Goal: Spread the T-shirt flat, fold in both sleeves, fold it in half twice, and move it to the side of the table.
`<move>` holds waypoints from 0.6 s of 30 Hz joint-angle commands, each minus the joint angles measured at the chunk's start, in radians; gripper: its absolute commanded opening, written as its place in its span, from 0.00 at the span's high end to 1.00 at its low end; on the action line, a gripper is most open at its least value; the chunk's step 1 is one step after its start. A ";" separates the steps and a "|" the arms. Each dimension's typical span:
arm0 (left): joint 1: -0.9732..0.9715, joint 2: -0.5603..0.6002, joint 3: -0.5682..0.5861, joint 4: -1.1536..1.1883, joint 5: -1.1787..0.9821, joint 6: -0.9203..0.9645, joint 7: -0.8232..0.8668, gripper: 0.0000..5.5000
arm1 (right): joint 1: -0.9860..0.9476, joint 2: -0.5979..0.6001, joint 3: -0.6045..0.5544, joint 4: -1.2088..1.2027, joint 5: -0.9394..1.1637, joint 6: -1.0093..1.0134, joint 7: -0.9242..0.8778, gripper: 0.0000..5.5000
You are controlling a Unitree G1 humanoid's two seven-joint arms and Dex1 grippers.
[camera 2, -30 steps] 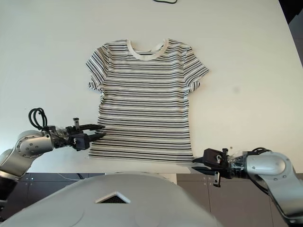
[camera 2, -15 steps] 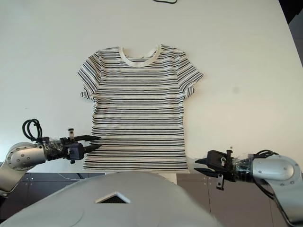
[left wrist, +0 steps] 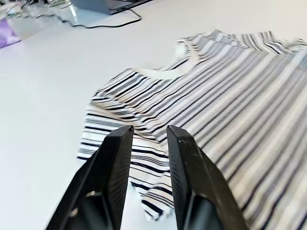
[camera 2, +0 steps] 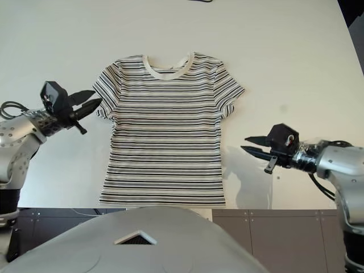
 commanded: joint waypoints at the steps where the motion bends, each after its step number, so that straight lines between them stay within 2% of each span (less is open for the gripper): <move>1: -0.167 -0.130 0.023 0.261 0.033 0.085 0.104 0.77 | -0.110 0.037 0.066 0.065 -0.015 0.029 -0.044 0.81; 5: -0.312 -0.202 0.101 0.491 0.018 0.150 0.172 0.77 | -0.145 0.056 0.104 0.091 -0.025 0.030 -0.065 0.81; 9: -0.379 -0.229 0.139 0.609 0.028 0.171 0.175 0.77 | -0.161 0.069 0.128 0.102 -0.031 0.030 -0.078 0.81; 18: -0.372 -0.234 0.180 0.591 0.028 0.196 0.135 0.77 | -0.150 0.085 0.155 0.096 -0.037 0.030 -0.095 0.81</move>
